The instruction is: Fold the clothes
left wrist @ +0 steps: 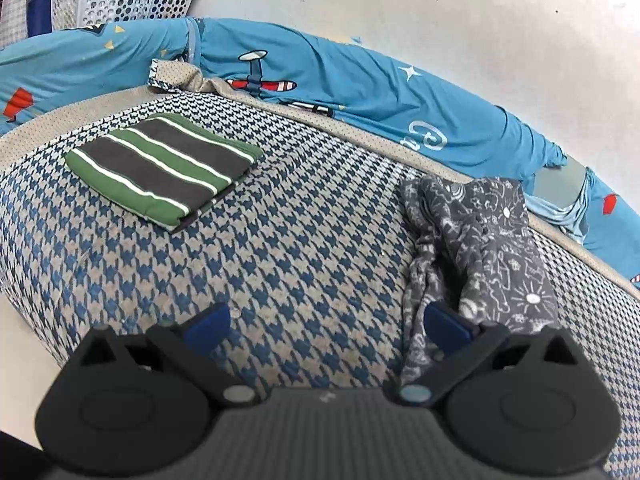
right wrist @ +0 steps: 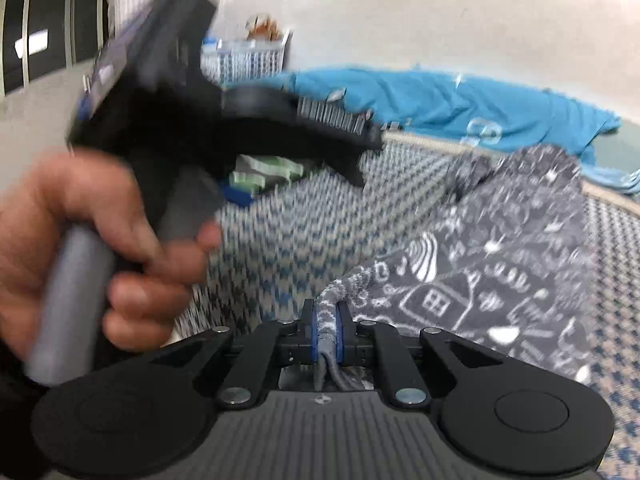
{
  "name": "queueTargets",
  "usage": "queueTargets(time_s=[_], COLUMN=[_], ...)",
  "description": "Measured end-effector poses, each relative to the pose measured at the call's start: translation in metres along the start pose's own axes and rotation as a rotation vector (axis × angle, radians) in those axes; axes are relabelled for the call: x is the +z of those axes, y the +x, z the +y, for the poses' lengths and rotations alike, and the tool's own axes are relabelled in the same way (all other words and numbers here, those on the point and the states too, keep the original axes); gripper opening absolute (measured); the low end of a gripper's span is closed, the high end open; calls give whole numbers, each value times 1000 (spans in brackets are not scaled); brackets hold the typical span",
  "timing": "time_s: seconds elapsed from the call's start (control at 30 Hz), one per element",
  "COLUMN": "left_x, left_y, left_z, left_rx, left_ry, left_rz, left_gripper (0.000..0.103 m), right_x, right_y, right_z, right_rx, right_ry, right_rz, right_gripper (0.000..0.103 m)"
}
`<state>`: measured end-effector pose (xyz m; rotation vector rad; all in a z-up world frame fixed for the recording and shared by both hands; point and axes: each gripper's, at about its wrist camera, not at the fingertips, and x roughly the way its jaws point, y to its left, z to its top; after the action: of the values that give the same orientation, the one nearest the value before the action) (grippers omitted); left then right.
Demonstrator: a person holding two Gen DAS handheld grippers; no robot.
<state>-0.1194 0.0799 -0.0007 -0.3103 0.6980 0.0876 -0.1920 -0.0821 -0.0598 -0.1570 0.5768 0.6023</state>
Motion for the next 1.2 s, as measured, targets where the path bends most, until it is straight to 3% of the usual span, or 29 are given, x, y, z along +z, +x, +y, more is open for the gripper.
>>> queueTargets(time_s=[0.2, 0.5, 0.7, 1.0, 1.2], left_x=[-3, -5, -7, -4, 3], left_y=[5, 10, 11, 19, 30], left_z=[-10, -28, -42, -66, -81], left_rx=[10, 5, -16, -45, -68], left_ry=[24, 66, 93, 131, 138], left_rz=[20, 26, 24, 29, 45], left_gripper=[103, 103, 103, 103, 103], right_x=[-11, -2, -4, -21, -36], right_y=[12, -25, -51, -86, -90], right_z=[-2, -15, -33, -73, -99], right_rx=[21, 68, 5, -165, -176], right_ry=[-17, 14, 66, 204, 349], right_rz=[34, 14, 4, 16, 63], right_gripper=[21, 23, 24, 31, 33])
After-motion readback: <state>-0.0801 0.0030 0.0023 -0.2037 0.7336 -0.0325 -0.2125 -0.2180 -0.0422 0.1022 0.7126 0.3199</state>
